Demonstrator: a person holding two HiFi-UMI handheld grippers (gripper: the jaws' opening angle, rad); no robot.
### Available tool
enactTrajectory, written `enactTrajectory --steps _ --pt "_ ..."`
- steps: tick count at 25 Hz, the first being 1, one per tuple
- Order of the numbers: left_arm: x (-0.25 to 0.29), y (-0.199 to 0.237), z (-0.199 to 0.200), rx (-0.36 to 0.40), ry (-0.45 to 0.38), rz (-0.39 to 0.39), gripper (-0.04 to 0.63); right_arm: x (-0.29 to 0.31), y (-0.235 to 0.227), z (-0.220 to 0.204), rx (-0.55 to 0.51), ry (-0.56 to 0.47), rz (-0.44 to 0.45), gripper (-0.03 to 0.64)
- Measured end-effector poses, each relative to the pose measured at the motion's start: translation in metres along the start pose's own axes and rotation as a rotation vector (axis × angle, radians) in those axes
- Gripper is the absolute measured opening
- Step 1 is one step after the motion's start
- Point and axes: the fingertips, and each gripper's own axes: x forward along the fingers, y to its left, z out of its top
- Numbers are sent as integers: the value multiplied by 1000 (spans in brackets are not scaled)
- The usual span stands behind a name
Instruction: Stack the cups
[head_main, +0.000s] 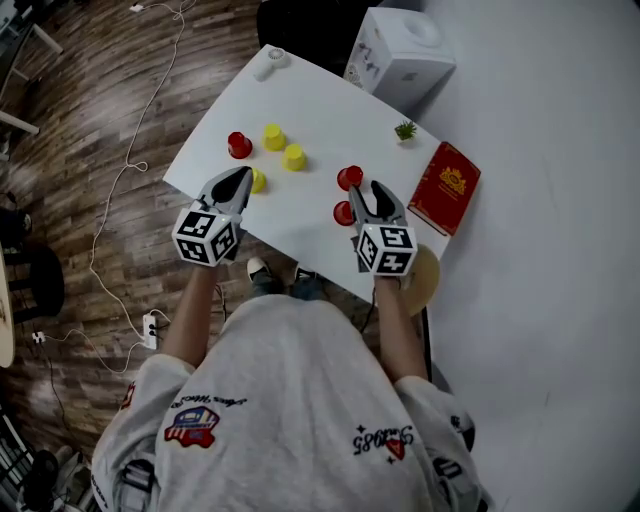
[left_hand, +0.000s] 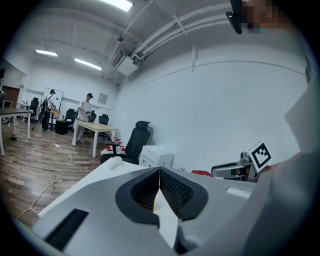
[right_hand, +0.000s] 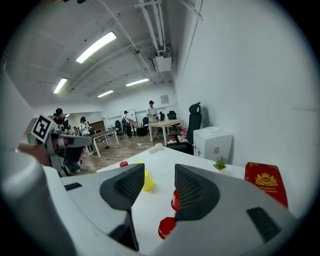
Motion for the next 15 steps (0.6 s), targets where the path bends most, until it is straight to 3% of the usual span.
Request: enactTrajectory --steps 8,15 --pt "-6 17 -4 -14 22 -19 6 12 -8 -82 -8 221 -65 230" --pt "-16 35 -11 -23 30 8 6 26 -19 -141 -21 370 -106 233"
